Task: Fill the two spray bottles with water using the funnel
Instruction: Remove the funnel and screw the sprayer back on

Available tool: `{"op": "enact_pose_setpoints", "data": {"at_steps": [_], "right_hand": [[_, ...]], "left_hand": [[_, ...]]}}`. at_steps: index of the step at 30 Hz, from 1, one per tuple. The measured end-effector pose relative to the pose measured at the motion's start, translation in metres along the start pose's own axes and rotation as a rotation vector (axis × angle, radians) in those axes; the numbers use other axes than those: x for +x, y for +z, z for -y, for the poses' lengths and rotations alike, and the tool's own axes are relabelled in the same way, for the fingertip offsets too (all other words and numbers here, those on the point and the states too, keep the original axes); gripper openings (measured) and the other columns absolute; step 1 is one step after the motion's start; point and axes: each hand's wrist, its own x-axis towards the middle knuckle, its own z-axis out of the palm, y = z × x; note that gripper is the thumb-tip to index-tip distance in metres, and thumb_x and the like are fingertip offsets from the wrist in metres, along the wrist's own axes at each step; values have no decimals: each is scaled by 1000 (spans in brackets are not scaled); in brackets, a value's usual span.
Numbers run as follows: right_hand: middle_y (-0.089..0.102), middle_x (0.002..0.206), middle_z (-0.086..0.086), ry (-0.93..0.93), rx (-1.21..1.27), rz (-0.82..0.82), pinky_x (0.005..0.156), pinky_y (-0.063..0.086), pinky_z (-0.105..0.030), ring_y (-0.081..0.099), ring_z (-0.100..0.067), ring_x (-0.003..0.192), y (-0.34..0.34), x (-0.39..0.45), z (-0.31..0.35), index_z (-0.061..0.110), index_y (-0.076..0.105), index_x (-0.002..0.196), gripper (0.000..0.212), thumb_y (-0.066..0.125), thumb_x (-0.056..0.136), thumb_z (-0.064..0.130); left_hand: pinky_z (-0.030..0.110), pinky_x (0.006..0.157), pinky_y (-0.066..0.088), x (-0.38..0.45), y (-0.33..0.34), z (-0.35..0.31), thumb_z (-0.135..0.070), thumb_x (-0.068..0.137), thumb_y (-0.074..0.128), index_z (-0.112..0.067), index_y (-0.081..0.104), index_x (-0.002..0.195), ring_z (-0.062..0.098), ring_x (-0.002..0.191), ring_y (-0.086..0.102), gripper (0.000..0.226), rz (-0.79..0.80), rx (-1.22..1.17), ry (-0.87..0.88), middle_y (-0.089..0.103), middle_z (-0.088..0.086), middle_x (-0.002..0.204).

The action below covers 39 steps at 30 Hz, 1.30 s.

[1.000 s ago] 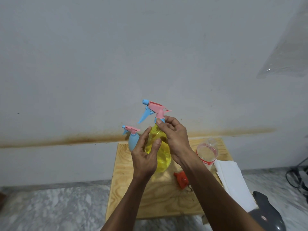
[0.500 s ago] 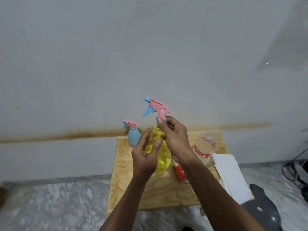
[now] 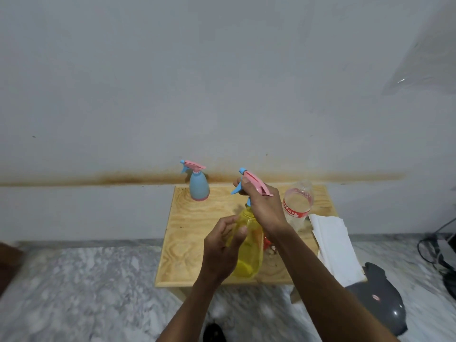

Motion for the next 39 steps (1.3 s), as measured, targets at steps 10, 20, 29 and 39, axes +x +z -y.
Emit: {"op": "enact_pose_setpoints", "data": {"at_steps": [10,20,29,39], "right_hand": [[58,63,0,234,-156,-133,66,45,-35,53,-16,63,5,-34,-91,7,68,76,34,59,96,33],[69,77,-14,216,-421,-53,71,45,-37,63,-29,76,14,-38,-128,3,67,75,42,47,97,33],[71,88,-13,261,-478,-96,74,40,-33,63,-29,84,20,-33,-132,4,70,83,44,43,100,34],[70,88,-11,268,-485,-98,80,46,-38,63,-30,85,25,-30,-138,6,65,84,43,43,100,39]], "left_hand": [[20,78,51,-80,8,57,-62,93,49,-32,65,121,8,103,67,43,-17,238,-315,72,-11,110],[31,84,55,-100,6,74,-68,90,50,-28,67,125,7,101,68,56,-49,273,-424,75,-6,108],[12,82,50,-96,-1,74,-58,86,56,-26,65,130,-10,102,63,55,-44,267,-420,71,-10,116],[5,80,48,-102,-2,75,-43,93,64,-31,60,136,-2,105,63,46,-54,283,-413,68,-14,114]]}}
